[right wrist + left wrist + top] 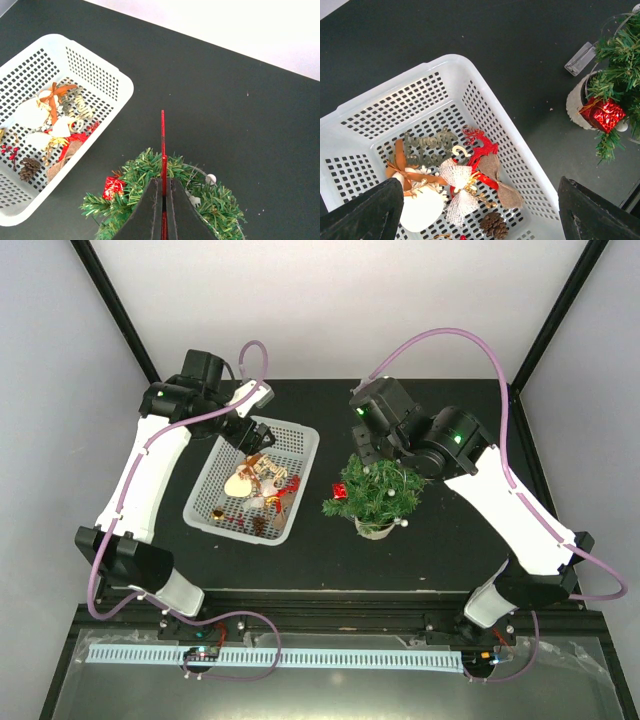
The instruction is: Decorate the small christmas tree
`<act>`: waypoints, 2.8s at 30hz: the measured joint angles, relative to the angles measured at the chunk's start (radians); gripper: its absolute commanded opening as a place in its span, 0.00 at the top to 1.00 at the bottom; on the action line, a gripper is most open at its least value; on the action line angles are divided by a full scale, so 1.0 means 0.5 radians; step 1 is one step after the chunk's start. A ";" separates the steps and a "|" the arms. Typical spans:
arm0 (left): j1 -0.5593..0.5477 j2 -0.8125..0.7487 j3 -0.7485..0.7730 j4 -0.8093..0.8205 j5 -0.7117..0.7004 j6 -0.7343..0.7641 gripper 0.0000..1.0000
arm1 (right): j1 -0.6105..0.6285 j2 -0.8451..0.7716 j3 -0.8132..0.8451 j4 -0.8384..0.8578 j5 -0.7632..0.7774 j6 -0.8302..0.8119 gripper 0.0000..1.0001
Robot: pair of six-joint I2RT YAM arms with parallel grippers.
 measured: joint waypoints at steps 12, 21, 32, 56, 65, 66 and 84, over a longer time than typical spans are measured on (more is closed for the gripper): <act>-0.001 0.000 0.000 0.000 0.000 0.000 0.15 | 0.000 0.000 -0.027 -0.007 -0.028 0.008 0.99; -0.002 0.000 0.000 0.000 -0.001 0.000 0.15 | 0.000 -0.004 -0.035 0.005 -0.010 0.006 0.99; -0.002 0.000 0.000 0.000 -0.001 0.000 0.15 | 0.000 -0.008 -0.035 0.032 0.006 0.005 0.99; -0.002 0.000 0.000 0.000 -0.002 0.000 0.15 | 0.000 -0.034 -0.154 0.088 0.002 0.008 0.99; -0.002 0.000 0.000 0.000 -0.002 0.000 0.14 | 0.000 -0.101 -0.249 0.098 0.005 0.030 0.99; -0.002 0.000 0.000 0.000 -0.002 0.000 0.15 | 0.000 -0.112 -0.266 0.103 0.005 0.035 0.99; -0.002 0.013 0.000 0.000 -0.004 0.000 0.14 | 0.000 -0.201 -0.420 0.178 0.021 0.067 0.88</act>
